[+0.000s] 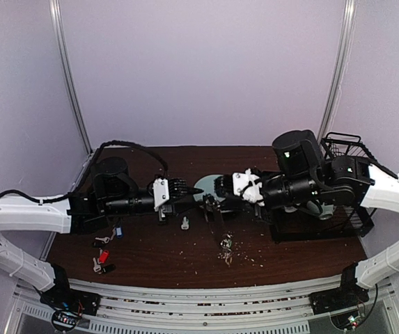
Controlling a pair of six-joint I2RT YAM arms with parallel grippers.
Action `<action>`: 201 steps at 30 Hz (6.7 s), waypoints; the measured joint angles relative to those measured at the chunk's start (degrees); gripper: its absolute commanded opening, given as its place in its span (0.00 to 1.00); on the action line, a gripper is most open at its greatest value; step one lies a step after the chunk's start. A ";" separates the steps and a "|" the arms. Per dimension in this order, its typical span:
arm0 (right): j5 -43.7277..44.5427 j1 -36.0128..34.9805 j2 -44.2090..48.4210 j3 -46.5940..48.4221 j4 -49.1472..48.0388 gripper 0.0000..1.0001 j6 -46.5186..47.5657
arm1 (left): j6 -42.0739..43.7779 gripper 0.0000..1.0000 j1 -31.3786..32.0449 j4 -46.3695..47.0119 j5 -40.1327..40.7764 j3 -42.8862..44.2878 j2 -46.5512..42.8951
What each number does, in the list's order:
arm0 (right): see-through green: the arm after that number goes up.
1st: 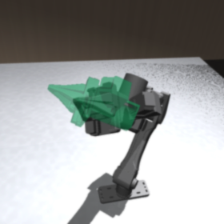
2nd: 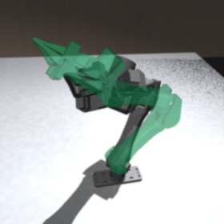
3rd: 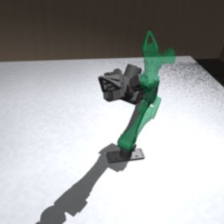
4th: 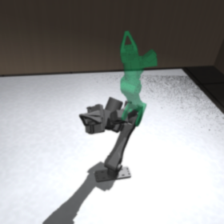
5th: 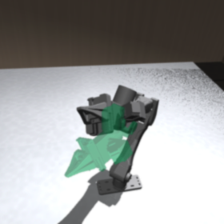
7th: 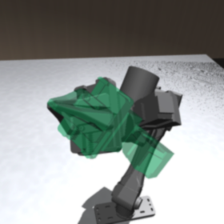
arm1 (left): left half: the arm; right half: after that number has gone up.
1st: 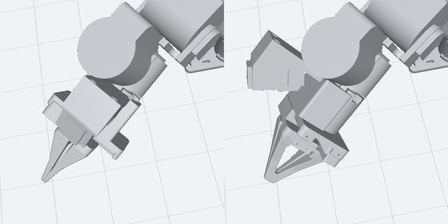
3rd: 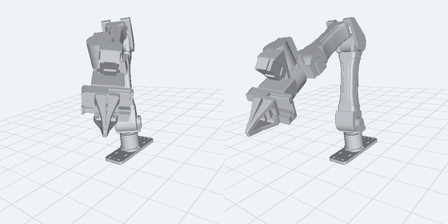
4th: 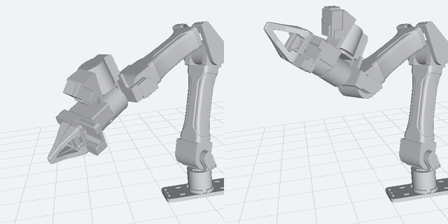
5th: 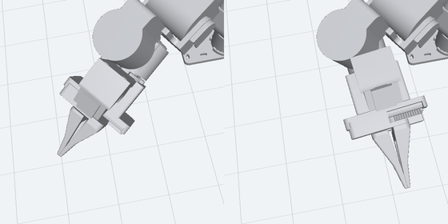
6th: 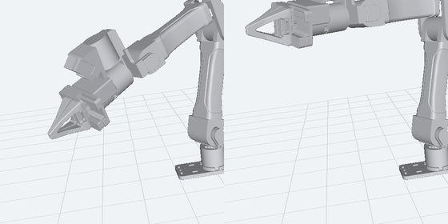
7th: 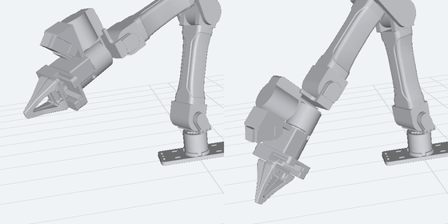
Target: Put the keys on the keyring
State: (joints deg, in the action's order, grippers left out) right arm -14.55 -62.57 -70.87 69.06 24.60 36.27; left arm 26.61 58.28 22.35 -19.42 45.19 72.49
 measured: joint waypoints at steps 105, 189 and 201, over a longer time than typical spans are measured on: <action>-12.90 6.34 5.38 -13.66 -29.49 0.00 -21.35 | -13.46 0.10 -0.46 -23.63 -11.02 20.59 5.57; -32.98 10.99 -2.01 -10.16 -22.34 0.00 -10.73 | -19.85 0.40 -8.79 -20.92 -14.45 21.81 7.26; -37.44 12.50 -2.45 -10.82 -31.12 0.00 -18.73 | -11.23 0.56 -8.24 -15.50 -22.58 8.11 -1.60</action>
State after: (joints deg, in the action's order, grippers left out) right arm -51.99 -50.06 -73.32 58.24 -6.52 17.54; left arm 15.38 50.04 6.85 -42.00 53.30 70.89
